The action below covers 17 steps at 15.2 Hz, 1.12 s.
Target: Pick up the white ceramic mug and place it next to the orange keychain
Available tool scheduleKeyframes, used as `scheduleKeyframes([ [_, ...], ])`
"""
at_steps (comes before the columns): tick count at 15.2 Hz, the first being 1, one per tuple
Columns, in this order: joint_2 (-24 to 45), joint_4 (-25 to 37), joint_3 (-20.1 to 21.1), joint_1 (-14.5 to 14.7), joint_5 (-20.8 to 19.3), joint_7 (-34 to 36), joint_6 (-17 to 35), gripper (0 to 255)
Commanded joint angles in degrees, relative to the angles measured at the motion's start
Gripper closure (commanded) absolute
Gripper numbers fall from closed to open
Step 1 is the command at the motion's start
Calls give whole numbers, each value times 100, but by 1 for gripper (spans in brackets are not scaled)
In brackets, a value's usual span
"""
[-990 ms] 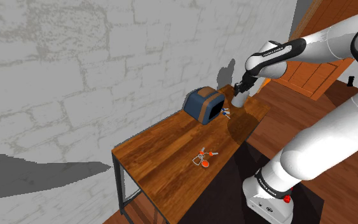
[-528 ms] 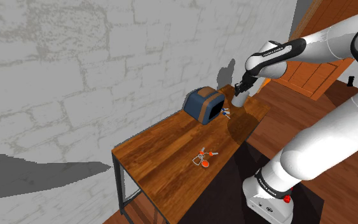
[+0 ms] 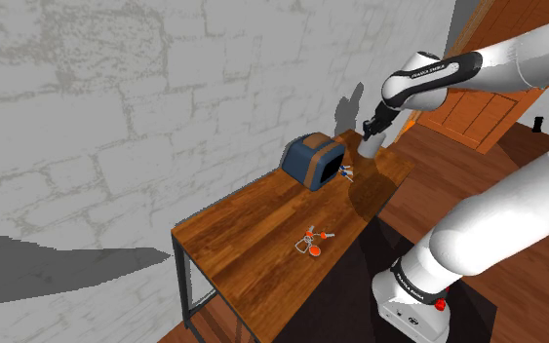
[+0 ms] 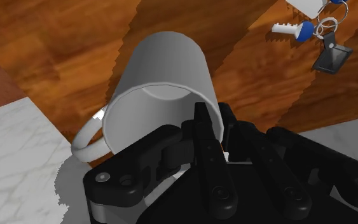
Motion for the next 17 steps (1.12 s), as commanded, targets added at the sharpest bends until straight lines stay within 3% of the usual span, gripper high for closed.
scheduleKeyframes([
  [1,-125,66,35,-27,-81,56,-180,255],
  [17,-699,854,286,-91,-306,274,-1499,255],
])
